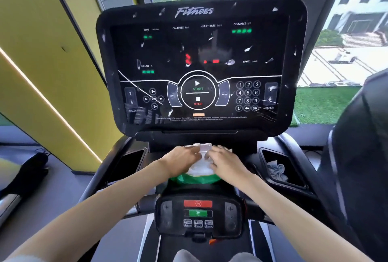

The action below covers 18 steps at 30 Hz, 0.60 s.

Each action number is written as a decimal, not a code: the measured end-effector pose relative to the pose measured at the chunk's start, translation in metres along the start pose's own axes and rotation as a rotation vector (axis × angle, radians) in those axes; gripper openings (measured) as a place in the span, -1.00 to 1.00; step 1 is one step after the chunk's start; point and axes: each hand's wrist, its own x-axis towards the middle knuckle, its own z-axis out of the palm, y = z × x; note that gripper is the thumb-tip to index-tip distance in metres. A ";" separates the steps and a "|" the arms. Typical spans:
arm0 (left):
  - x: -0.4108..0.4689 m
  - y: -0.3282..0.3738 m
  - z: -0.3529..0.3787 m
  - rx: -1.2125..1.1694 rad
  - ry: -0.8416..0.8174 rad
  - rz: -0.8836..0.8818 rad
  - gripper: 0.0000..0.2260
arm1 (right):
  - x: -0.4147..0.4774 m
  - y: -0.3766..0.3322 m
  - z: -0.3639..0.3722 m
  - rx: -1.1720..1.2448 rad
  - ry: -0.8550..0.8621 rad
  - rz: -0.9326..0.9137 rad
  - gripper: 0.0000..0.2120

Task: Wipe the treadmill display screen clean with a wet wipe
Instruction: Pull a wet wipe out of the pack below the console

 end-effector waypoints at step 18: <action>0.018 0.016 -0.003 -0.205 -0.160 -0.151 -0.84 | 0.015 0.001 0.010 0.283 0.063 0.273 -0.77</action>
